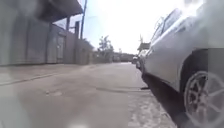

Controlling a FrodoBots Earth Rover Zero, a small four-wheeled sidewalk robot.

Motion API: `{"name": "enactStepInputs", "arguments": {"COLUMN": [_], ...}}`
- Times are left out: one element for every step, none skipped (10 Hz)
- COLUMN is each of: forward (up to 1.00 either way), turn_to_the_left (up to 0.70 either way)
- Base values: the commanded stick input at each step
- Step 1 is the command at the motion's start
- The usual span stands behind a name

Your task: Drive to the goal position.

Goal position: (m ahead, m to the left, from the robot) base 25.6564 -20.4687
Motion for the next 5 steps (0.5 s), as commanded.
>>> {"name": "enactStepInputs", "arguments": {"forward": [1.00, 1.00, 1.00, 1.00, 1.00], "turn_to_the_left": [0.00, 0.00, 0.00, 0.00, 0.00]}}
